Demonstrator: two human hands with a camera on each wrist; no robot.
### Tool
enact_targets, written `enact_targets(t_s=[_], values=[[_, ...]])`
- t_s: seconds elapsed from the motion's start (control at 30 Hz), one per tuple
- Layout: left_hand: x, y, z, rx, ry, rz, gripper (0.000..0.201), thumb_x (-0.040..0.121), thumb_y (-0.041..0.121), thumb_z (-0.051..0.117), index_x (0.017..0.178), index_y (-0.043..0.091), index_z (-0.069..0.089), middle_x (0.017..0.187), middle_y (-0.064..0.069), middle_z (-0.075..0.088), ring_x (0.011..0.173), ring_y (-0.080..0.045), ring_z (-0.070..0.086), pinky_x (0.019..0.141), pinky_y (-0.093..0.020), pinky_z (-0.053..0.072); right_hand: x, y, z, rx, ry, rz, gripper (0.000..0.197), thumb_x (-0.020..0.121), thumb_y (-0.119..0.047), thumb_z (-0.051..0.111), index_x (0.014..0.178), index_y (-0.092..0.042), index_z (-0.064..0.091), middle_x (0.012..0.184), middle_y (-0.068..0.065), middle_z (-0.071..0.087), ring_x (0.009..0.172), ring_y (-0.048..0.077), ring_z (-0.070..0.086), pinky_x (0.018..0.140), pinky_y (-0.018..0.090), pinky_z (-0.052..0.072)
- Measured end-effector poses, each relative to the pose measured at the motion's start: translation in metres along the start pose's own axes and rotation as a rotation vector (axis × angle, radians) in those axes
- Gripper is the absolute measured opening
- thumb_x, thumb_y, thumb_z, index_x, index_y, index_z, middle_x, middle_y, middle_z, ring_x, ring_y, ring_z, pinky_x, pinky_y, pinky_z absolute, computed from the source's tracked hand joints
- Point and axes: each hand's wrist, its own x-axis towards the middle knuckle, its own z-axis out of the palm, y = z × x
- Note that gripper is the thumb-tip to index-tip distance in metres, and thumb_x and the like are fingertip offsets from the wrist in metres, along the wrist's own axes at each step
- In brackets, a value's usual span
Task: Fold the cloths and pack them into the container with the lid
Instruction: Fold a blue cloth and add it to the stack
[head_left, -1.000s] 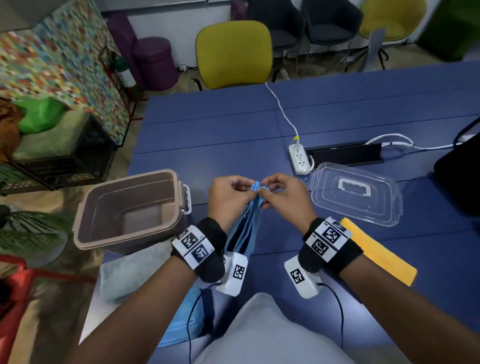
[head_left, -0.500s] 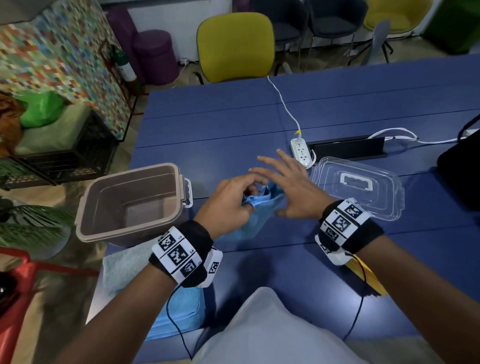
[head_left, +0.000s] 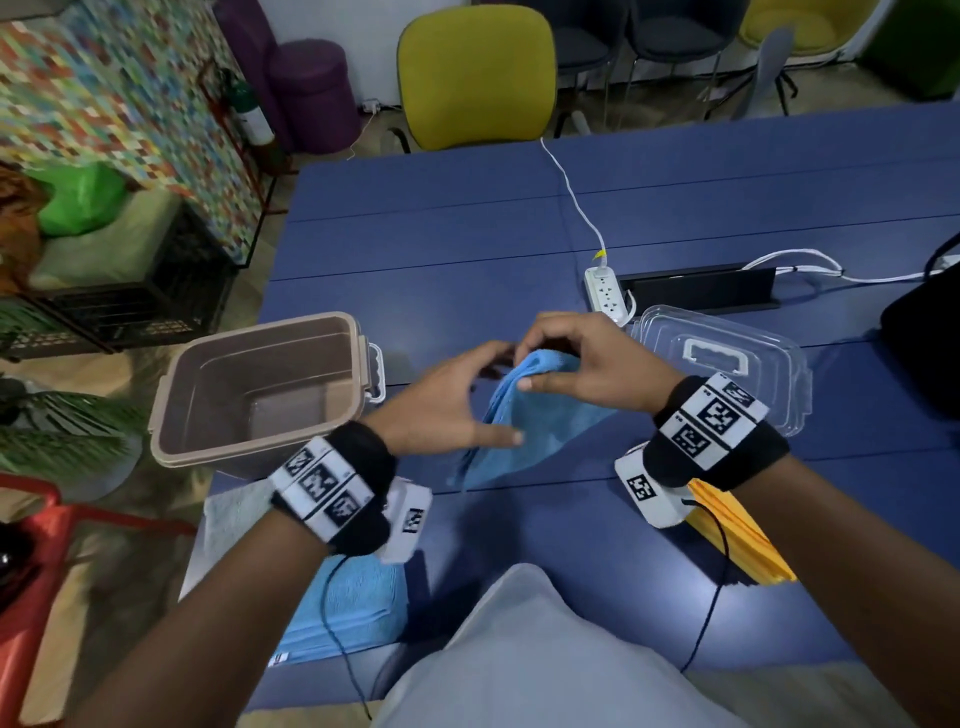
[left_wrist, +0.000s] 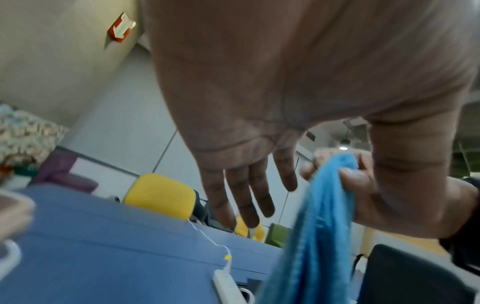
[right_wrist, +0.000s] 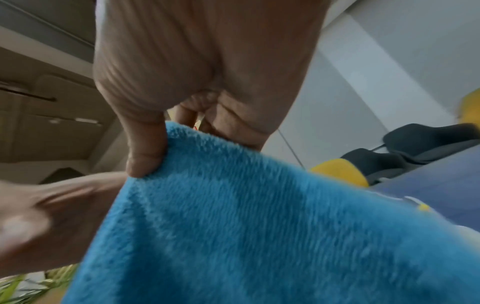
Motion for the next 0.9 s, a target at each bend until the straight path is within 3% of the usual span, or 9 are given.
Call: enact_targets(t_s=[0.13, 0.2, 0.3, 0.4, 0.47, 0.57, 0.7, 0.8, 0.9], values=[[0.035, 0.003, 0.012, -0.241, 0.229, 0.007, 0.034, 0.077, 0.025, 0.07, 0.109, 0.013, 0.066, 0.101, -0.013, 0.071, 0.085, -0.018, 0.066, 0.084, -0.049, 0.052, 0.011, 0.004, -0.011, -0.079, 0.104, 0.015, 0.049, 0.066, -0.029, 0.087, 0.107, -0.02, 0.061, 0.097, -0.005, 0.065, 0.087, 0.01, 0.062, 0.083, 0.025, 0.05], [0.042, -0.003, 0.009, -0.249, 0.299, -0.007, 0.024, 0.079, 0.019, 0.067, 0.101, 0.011, 0.071, 0.096, -0.013, 0.073, 0.083, -0.02, 0.068, 0.083, -0.046, 0.053, 0.006, 0.03, -0.032, -0.269, -0.092, 0.205, 0.067, 0.057, -0.036, 0.091, 0.114, -0.025, 0.057, 0.101, -0.013, 0.064, 0.087, 0.002, 0.06, 0.081, 0.015, 0.046], [0.049, -0.023, 0.002, -0.203, 0.355, -0.035, 0.017, 0.081, 0.017, 0.067, 0.094, 0.007, 0.07, 0.087, -0.014, 0.071, 0.078, -0.022, 0.067, 0.077, -0.037, 0.053, -0.013, 0.078, -0.045, -0.556, -0.304, 0.424, 0.038, 0.066, -0.035, 0.086, 0.089, -0.016, 0.064, 0.078, -0.003, 0.063, 0.075, 0.019, 0.059, 0.066, 0.026, 0.044], [0.056, -0.045, -0.004, -0.111, 0.391, -0.089, 0.012, 0.077, 0.015, 0.069, 0.078, 0.006, 0.063, 0.063, -0.005, 0.057, 0.059, -0.004, 0.048, 0.06, -0.03, 0.041, -0.026, 0.103, -0.042, -0.38, 0.022, 0.446, 0.021, 0.075, -0.025, 0.081, 0.074, -0.027, 0.061, 0.07, -0.005, 0.06, 0.071, 0.018, 0.057, 0.061, 0.012, 0.038], [0.057, -0.06, -0.008, -0.043, 0.398, -0.12, 0.012, 0.078, 0.004, 0.072, 0.076, 0.013, 0.065, 0.062, 0.006, 0.054, 0.056, 0.0, 0.044, 0.059, -0.024, 0.038, -0.027, 0.109, -0.036, -0.287, 0.221, 0.387, 0.016, 0.076, -0.019, 0.08, 0.084, -0.022, 0.067, 0.081, -0.005, 0.064, 0.081, 0.017, 0.062, 0.074, 0.017, 0.044], [0.055, -0.083, -0.002, -0.055, 0.354, -0.131, 0.014, 0.076, -0.005, 0.072, 0.086, 0.005, 0.071, 0.076, -0.001, 0.065, 0.068, -0.004, 0.053, 0.067, -0.022, 0.044, -0.038, 0.117, -0.015, -0.345, 0.304, 0.278, 0.033, 0.076, -0.006, 0.077, 0.107, -0.011, 0.068, 0.106, 0.002, 0.068, 0.101, 0.022, 0.064, 0.096, 0.028, 0.045], [0.04, -0.132, 0.049, 0.075, 0.273, -0.203, 0.035, 0.071, -0.008, 0.065, 0.094, 0.017, 0.073, 0.105, 0.003, 0.072, 0.099, -0.009, 0.066, 0.092, -0.021, 0.049, -0.084, 0.134, 0.034, -0.372, 0.125, 0.355, 0.053, 0.078, 0.001, 0.065, 0.128, -0.015, 0.057, 0.135, 0.003, 0.057, 0.123, 0.022, 0.055, 0.106, 0.031, 0.039], [0.015, -0.164, 0.101, 0.17, -0.049, -0.314, 0.023, 0.073, 0.015, 0.062, 0.083, 0.035, 0.054, 0.112, -0.001, 0.071, 0.106, -0.023, 0.065, 0.094, -0.036, 0.051, -0.123, 0.154, 0.074, -0.4, -0.146, 0.507, 0.054, 0.085, -0.007, 0.057, 0.136, -0.017, 0.047, 0.135, 0.007, 0.057, 0.119, 0.029, 0.057, 0.096, 0.037, 0.046], [-0.002, -0.175, 0.133, 0.188, -0.153, -0.396, 0.026, 0.08, 0.024, 0.068, 0.078, 0.033, 0.044, 0.105, -0.004, 0.069, 0.097, -0.027, 0.064, 0.084, -0.039, 0.052, -0.148, 0.166, 0.1, -0.344, -0.233, 0.62, 0.05, 0.09, -0.011, 0.054, 0.139, -0.012, 0.041, 0.126, 0.013, 0.062, 0.11, 0.033, 0.06, 0.084, 0.035, 0.046]])
